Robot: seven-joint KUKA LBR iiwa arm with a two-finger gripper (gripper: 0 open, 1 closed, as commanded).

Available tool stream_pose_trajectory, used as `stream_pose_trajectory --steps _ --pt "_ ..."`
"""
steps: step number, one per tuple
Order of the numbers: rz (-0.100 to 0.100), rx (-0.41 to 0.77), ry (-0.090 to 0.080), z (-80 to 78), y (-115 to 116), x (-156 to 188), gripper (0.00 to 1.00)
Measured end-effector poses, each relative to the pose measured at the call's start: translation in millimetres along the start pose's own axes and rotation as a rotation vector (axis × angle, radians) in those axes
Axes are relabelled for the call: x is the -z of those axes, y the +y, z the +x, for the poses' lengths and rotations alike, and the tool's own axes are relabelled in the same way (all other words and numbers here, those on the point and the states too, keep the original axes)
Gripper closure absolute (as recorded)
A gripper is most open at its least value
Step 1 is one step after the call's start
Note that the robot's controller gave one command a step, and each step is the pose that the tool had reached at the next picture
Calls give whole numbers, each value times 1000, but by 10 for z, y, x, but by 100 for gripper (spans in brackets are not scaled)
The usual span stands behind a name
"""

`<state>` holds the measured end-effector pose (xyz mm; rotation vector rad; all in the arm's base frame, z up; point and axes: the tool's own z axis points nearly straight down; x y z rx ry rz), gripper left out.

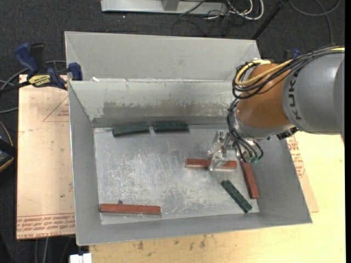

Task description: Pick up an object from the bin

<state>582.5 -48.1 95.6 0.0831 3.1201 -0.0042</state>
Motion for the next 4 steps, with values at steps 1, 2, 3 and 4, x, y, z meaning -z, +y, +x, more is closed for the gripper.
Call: stream_pose_trajectory --steps 1,2,3,4 --pt "-5 120 21 -33 -69 673 0" --pt "-3 52 11 -160 -140 1227 0" --pt "-3 161 8 -88 -43 -119 100" --pt "-3 162 6 -92 -42 -119 100"
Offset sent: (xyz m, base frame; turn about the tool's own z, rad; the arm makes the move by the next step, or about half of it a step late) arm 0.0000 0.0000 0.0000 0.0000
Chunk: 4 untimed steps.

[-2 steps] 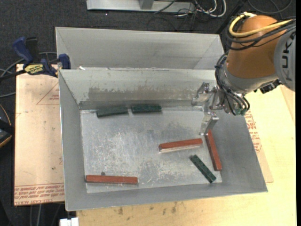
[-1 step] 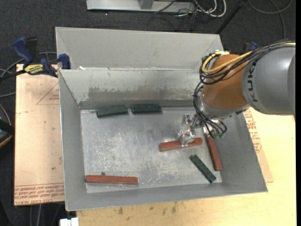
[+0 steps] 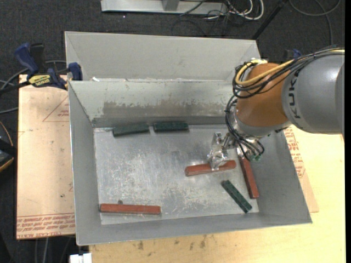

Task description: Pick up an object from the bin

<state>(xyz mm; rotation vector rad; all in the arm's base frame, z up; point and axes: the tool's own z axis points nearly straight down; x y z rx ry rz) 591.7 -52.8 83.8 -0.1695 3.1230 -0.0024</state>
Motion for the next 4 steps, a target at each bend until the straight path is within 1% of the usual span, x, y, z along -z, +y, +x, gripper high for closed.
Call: stream_pose_trajectory --steps 1,2,3,4 --pt "-2 -9 10 47 16 214 100" --pt "-3 -53 12 45 1 466 0" --pt "-3 -59 12 46 -1 420 0" --pt "-4 112 13 291 3 290 100"
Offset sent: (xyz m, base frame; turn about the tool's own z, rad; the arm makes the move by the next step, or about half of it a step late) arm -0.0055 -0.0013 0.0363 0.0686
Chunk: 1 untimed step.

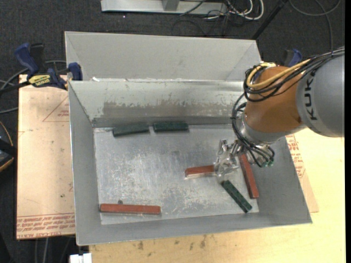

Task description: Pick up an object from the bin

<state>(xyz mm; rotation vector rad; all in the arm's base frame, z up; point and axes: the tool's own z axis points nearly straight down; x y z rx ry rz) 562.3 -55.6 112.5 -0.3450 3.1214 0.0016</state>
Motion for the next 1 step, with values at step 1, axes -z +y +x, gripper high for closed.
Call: stream_pose_trajectory --steps 1 --pt "0 1 0 0 1 0 0"
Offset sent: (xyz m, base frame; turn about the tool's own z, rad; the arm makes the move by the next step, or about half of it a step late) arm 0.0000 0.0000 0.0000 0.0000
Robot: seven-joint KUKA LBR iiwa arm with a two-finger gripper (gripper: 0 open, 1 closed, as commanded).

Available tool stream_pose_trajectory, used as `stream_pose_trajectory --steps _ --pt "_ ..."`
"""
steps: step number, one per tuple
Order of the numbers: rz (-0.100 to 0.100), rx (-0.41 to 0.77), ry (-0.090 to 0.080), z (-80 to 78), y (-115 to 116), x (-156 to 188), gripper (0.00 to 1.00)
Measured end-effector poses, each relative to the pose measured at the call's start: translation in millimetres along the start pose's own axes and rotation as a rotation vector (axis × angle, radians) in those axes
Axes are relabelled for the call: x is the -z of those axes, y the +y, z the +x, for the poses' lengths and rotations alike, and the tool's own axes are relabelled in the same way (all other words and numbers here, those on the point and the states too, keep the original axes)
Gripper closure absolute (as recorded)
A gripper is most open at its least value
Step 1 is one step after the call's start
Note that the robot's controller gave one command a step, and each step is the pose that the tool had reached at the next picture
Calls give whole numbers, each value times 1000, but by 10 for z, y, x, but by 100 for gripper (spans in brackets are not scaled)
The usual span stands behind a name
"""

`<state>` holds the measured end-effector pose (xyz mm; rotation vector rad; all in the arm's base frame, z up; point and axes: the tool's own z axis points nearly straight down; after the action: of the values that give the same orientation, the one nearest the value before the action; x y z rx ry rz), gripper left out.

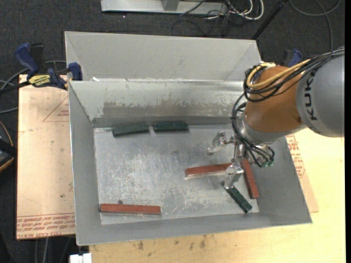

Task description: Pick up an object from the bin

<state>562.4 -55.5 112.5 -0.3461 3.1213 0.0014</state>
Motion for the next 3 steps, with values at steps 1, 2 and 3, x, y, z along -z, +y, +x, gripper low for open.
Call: stream_pose_trajectory --steps 1,2,3 --pt "0 0 0 0 0 0 0" --pt "5 79 -23 -449 63 -327 100" --pt "5 79 -23 -449 63 -327 100"
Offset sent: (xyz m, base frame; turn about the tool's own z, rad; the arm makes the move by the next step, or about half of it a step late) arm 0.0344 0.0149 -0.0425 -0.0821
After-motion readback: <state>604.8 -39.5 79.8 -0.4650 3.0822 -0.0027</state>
